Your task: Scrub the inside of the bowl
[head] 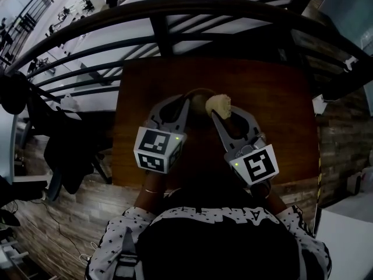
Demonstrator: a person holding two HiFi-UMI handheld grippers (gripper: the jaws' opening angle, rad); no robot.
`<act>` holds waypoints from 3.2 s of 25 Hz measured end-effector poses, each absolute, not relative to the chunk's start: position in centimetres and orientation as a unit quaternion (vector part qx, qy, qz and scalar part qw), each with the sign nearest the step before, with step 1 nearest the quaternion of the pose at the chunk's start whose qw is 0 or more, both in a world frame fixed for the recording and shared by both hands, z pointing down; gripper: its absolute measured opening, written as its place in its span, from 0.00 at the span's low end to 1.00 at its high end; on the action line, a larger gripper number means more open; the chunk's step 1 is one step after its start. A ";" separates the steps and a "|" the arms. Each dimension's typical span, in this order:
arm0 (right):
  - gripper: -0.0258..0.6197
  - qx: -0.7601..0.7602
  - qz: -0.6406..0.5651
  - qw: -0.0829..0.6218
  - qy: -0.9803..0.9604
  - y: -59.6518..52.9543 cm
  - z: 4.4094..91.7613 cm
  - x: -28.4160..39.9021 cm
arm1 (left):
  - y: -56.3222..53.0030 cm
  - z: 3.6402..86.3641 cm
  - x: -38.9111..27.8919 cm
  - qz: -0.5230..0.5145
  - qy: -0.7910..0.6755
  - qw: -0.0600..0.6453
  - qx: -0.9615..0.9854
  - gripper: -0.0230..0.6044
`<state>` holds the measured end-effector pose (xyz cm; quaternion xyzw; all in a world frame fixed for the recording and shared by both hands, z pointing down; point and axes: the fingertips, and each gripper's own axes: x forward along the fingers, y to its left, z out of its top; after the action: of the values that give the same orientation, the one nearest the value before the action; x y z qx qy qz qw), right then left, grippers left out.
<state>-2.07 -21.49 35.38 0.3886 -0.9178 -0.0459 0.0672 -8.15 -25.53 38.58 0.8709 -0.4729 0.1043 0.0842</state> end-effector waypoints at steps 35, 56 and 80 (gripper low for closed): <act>0.13 0.387 -0.136 0.153 -0.899 -22.4 34.7 -3.3 | -23.2 32.2 -4.0 0.131 -0.452 -0.050 0.881 0.08; 0.13 0.301 -0.168 0.197 -0.918 -20.4 36.0 -5.6 | -23.6 31.8 -5.5 0.103 -0.468 -0.029 0.877 0.08; 0.13 0.103 -0.335 0.310 -0.884 -16.0 39.3 -11.6 | -21.7 33.0 -11.4 0.119 -0.501 -0.024 0.857 0.08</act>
<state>-11.56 -16.00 39.28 0.1031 -0.8837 -0.3352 0.3100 -11.41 -21.69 32.97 0.8571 -0.5006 0.1193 -0.0236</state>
